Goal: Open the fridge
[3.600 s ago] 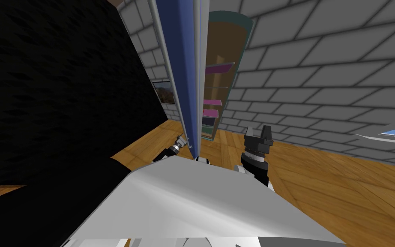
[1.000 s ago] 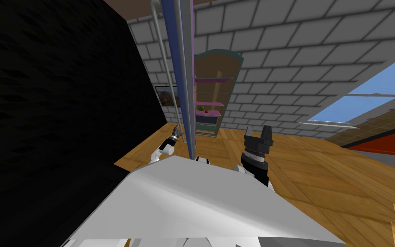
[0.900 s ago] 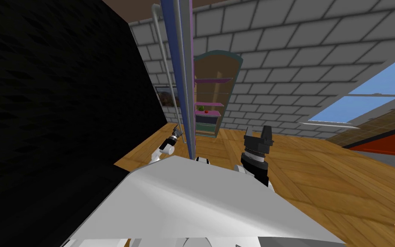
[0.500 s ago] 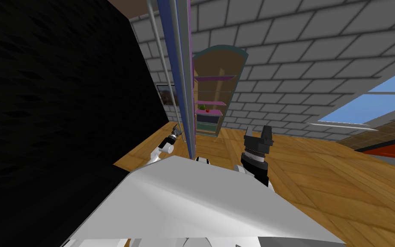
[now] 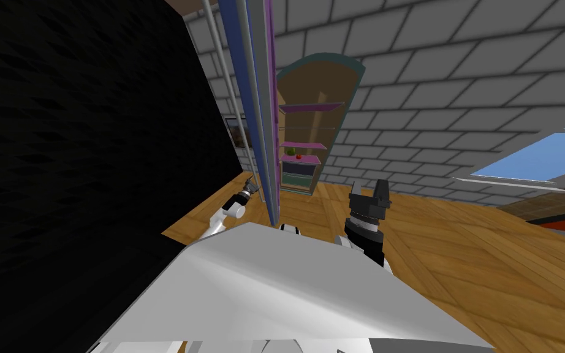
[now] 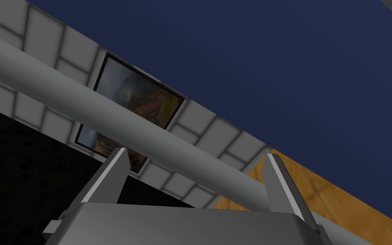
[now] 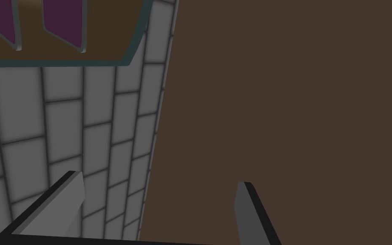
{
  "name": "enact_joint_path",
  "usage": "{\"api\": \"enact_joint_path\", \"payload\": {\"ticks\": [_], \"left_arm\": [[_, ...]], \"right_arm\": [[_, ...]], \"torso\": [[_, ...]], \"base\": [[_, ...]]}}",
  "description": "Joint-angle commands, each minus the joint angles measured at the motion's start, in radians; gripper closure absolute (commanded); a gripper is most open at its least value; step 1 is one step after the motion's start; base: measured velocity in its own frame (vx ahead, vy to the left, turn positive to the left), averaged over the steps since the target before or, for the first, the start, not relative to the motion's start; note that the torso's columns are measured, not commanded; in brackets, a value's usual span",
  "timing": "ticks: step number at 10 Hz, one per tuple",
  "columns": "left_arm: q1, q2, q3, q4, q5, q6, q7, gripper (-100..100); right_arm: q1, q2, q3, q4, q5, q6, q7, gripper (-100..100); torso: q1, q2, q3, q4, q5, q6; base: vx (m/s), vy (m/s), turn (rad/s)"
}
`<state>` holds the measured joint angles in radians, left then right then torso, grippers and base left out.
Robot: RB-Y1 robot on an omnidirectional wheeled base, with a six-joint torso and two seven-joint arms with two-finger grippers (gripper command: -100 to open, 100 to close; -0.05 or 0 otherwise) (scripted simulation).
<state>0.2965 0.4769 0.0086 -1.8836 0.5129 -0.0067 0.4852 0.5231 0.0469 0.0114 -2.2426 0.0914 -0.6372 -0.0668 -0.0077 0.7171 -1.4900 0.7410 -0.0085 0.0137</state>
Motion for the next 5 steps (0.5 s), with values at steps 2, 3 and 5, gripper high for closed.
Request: {"api": "enact_joint_path", "payload": {"ticks": [2,3,5], "left_arm": [[0.006,0.012,0.015,-0.028,0.012,0.046,0.011,0],[0.009,0.011,0.014,-0.027,0.013,0.043,0.013,0],[0.011,0.008,0.015,-0.028,0.015,0.040,0.016,0]], "right_arm": [[0.000,0.000,0.000,0.000,0.000,0.000,0.000,0],[0.000,0.000,0.000,0.000,0.000,0.000,0.000,0],[0.000,0.000,0.000,0.000,0.000,0.000,0.000,0]], "torso": [[0.000,0.006,0.004,-0.001,0.002,-0.002],[0.003,0.010,0.006,-0.004,0.004,-0.006],[0.006,0.015,0.009,-0.005,0.007,-0.010]], "base": [[-0.016,-0.002,0.051],[-0.017,-0.001,0.027],[-0.011,-0.001,0.017]]}}
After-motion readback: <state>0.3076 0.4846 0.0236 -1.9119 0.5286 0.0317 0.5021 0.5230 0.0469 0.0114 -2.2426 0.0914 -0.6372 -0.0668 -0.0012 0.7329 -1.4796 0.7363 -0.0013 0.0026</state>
